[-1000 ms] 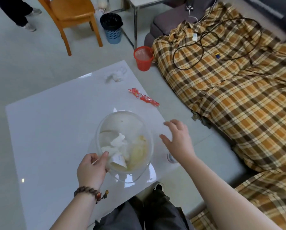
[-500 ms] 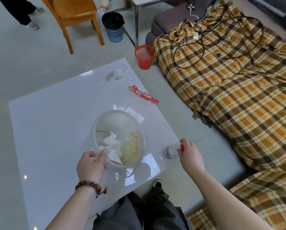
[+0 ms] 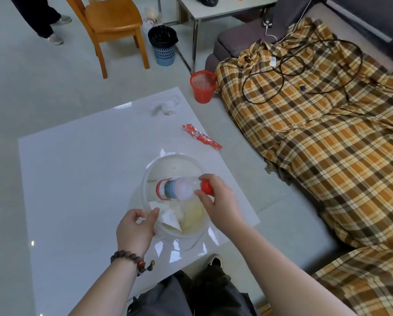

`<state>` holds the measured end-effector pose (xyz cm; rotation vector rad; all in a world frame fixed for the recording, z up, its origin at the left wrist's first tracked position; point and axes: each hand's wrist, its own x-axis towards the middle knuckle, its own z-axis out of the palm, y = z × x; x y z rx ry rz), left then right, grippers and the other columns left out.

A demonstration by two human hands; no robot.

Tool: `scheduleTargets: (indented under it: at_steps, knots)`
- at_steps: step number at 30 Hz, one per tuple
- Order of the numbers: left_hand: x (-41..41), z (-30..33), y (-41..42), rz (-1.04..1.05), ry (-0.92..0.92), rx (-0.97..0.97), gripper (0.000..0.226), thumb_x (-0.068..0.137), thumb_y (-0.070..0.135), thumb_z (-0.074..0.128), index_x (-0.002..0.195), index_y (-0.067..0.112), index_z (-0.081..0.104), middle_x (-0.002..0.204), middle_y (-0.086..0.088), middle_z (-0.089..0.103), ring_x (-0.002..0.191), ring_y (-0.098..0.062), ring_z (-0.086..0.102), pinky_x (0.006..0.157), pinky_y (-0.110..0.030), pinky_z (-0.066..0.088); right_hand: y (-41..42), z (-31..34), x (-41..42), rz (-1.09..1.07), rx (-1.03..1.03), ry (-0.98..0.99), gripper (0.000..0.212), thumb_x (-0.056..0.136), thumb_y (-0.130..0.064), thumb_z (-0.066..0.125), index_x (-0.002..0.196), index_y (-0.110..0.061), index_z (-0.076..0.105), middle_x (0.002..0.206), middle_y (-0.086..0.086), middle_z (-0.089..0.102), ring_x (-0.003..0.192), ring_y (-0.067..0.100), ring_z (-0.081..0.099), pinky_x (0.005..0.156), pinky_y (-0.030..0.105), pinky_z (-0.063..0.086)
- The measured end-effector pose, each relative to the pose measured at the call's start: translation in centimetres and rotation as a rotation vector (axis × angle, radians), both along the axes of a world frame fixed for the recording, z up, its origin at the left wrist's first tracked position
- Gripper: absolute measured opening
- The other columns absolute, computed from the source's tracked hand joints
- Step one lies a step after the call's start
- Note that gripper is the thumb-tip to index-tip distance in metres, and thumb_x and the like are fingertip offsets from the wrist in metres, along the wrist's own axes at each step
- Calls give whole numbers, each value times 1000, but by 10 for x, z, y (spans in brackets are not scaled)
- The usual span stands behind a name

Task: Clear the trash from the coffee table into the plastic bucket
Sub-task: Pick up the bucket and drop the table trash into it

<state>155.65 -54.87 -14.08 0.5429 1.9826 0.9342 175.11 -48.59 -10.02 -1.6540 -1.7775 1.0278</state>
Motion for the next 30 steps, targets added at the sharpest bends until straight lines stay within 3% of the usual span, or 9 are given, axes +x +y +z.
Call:
scheduleTargets:
  at_steps: [4,9,12,14,17,22,26,30]
  knots:
    - [8,6,-3,-64,-7,1,29,84,27,77,83,3,61,80,0,67,72,-29,72,79,-52,61,9,-14,-28,77,-88,-50,30,92,-26,58,121,-20,52,119,-1,58,98,16,56,90,32,46]
    - [-3,7,-6,-51,-30,-24,29,84,28,77,83,4,62,95,-6,69,69,-23,73,78,-49,62,23,-23,-33,92,-114,-113,46,90,-27,60,133,-23,44,130,-2,51,102,12,51,87,22,39]
    - [-17,6,-4,-1,-61,-23,30,84,27,77,85,0,63,109,-14,68,61,-14,72,72,-42,64,29,-22,-32,151,-82,-174,58,88,-30,63,139,-25,38,145,-3,40,119,15,46,102,32,40]
    - [-27,6,-1,38,-70,-16,30,85,26,77,84,-1,63,115,-18,66,71,-19,72,64,-34,63,33,-19,-29,150,-76,-197,60,88,-32,63,141,-25,36,151,-3,34,135,17,34,111,36,34]
    - [-37,9,6,85,-71,-1,31,85,26,77,81,-1,62,112,-20,66,80,-23,70,57,-26,60,37,-15,-21,142,-61,-214,60,89,-33,62,141,-26,35,153,-2,31,141,16,26,112,31,26]
    - [-33,21,19,256,-104,30,31,87,24,75,81,-2,59,95,-19,68,85,-30,71,75,-40,62,48,-12,12,138,-59,-210,64,88,-36,63,144,-25,32,155,-2,28,142,17,25,114,34,28]
    - [-13,24,23,444,-112,80,25,89,22,72,89,2,58,90,-15,65,77,-27,69,54,-23,61,69,-22,59,158,-76,-232,67,88,-36,62,145,-25,29,155,-3,28,141,17,27,115,36,30]
    - [22,9,32,636,-138,132,37,91,26,68,108,-5,58,96,-16,66,81,-26,70,51,-17,58,105,-42,129,226,-103,-263,67,88,-40,61,145,-27,27,155,-4,27,141,17,27,113,35,30]
